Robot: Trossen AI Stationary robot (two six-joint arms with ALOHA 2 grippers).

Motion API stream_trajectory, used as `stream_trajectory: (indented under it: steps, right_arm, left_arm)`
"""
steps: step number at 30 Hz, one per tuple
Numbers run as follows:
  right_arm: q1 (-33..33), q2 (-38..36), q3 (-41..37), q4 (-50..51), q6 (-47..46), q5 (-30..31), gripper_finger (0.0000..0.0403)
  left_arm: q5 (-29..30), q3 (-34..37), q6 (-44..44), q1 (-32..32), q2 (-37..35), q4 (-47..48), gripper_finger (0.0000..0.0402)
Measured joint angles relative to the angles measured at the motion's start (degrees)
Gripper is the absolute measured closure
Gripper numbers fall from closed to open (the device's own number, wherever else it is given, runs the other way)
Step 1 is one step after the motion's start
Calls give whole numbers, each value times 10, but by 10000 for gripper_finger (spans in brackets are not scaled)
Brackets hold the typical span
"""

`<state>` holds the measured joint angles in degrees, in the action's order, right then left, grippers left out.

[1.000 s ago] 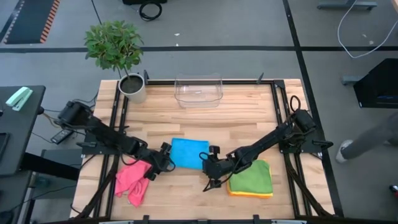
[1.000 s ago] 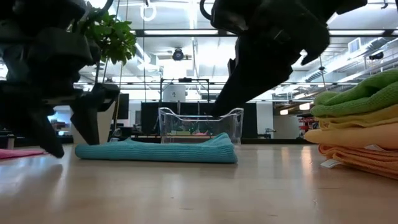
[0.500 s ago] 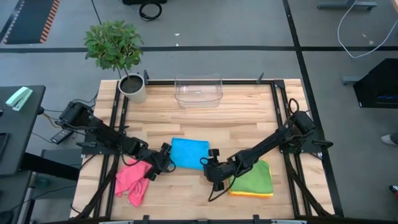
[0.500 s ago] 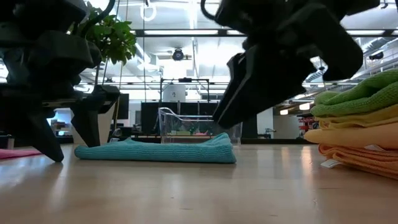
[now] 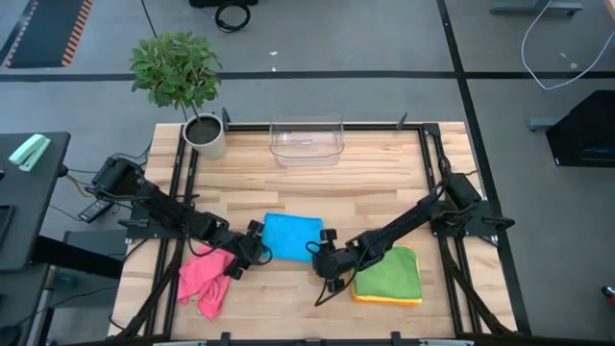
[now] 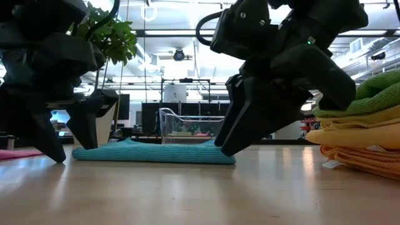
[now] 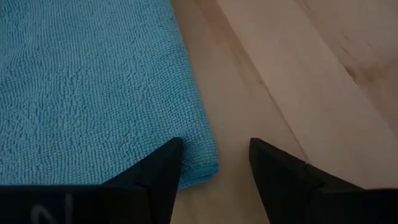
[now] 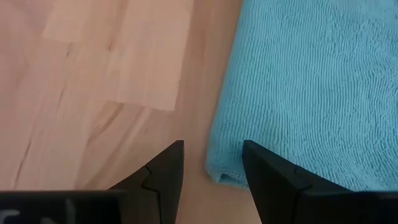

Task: Fold microfiber towels
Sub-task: Stack the blue towel on the green towel

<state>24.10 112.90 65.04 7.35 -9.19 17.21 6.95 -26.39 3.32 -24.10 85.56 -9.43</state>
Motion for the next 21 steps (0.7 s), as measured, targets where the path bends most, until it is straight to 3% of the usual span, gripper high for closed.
stream_trajectory:
  steps: [13,21]
  right_arm:
    - [-7,0,-22,-2,-41,-17,235]
    - [-11,0,-23,-8,-73,-13,302]
  left_arm:
    - [12,0,-56,3,10,-8,219]
    - [17,-2,-113,5,54,-60,254]
